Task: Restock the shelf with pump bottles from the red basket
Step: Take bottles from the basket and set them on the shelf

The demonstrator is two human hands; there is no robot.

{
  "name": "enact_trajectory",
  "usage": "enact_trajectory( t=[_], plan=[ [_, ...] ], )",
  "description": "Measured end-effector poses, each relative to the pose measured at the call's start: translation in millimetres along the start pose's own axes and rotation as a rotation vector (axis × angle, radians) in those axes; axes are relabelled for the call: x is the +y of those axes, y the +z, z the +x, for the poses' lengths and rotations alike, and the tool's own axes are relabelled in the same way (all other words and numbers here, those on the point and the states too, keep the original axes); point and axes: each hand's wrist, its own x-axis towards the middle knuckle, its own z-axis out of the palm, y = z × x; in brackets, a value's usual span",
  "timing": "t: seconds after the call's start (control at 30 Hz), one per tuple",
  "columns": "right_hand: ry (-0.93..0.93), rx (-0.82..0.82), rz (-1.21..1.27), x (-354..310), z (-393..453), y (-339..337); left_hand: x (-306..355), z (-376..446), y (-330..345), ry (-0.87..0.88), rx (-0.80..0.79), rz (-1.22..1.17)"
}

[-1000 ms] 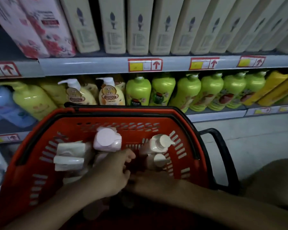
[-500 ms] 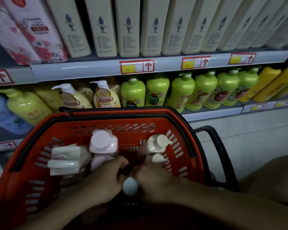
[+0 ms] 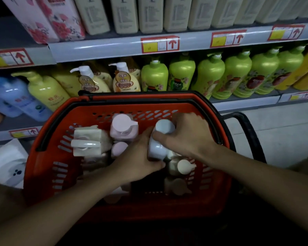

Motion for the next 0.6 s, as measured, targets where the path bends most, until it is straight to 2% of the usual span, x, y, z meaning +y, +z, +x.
enact_trajectory(
  t=[0.13,0.27,0.4,0.47,0.6],
  plan=[
    [-0.053,0.034,0.019,-18,3,-9,0,0,9,-0.155,0.191,-0.075],
    [-0.162,0.014,0.095,-28,9,-16,12,3,-1,-0.284,0.311,-0.103],
    [-0.087,-0.144,0.572,-17,24,-28,33,2,-29,-0.385,0.28,-0.341],
    [-0.025,-0.227,0.641,-10,27,-30,47,3,-43,-0.382,0.247,-0.509],
    [0.02,-0.569,0.779,3,24,-30,66,11,-67,-0.393,0.341,-0.773]
  ],
)
